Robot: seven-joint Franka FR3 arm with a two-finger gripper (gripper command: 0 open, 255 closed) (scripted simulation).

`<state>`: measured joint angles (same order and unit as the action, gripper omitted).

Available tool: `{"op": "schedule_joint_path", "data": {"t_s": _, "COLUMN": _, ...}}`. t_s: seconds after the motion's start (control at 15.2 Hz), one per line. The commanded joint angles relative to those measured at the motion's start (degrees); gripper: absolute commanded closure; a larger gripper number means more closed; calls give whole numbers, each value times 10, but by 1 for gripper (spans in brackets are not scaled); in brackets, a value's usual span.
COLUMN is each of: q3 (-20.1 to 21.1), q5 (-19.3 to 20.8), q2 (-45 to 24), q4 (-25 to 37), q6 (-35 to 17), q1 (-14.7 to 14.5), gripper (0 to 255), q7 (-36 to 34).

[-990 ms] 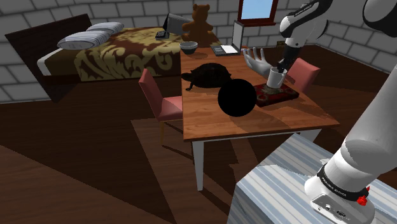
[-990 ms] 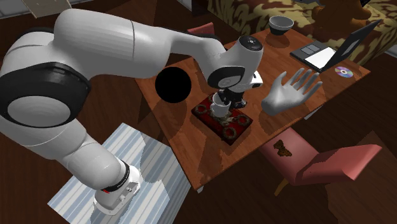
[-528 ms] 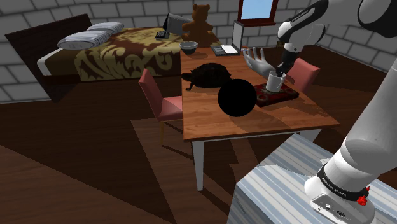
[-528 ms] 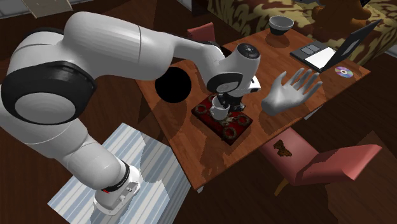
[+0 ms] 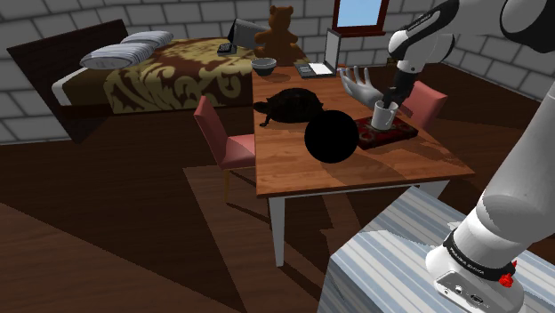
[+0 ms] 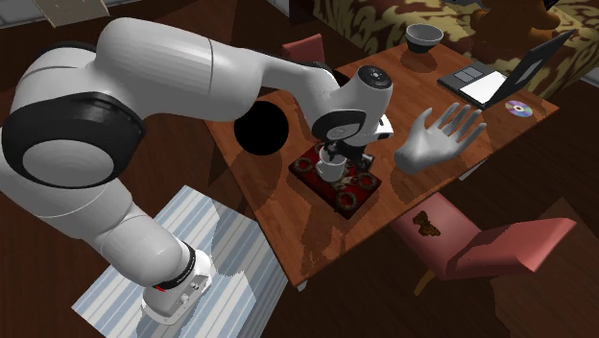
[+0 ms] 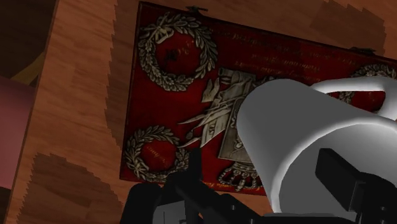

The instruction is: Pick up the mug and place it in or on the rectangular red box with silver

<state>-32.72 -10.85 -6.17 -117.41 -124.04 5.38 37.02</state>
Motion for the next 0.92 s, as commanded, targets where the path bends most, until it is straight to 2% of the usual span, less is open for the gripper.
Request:
{"op": "schedule_joint_path", "data": {"t_s": 0.0, "q3": 0, "q5": 0, "q2": 0, "q4": 0, "q6": 0, "q1": 0, "gripper": 0, "q7": 0}}
{"op": "schedule_joint_path", "data": {"t_s": 0.07, "q3": 0, "q5": 0, "q2": 0, "q4": 0, "q6": 0, "q1": 0, "gripper": 0, "q7": 0}}
{"op": "schedule_joint_path", "data": {"t_s": 0.33, "q3": -5, "q5": 27, "q2": 34, "q4": 39, "q6": 65, "q1": -1, "gripper": 0, "q7": -19}}
{"op": "schedule_joint_path", "data": {"t_s": 0.86, "q3": -4, "q5": 27, "q2": 34, "q4": 39, "q6": 65, "q1": -1, "gripper": 0, "q7": -18}}
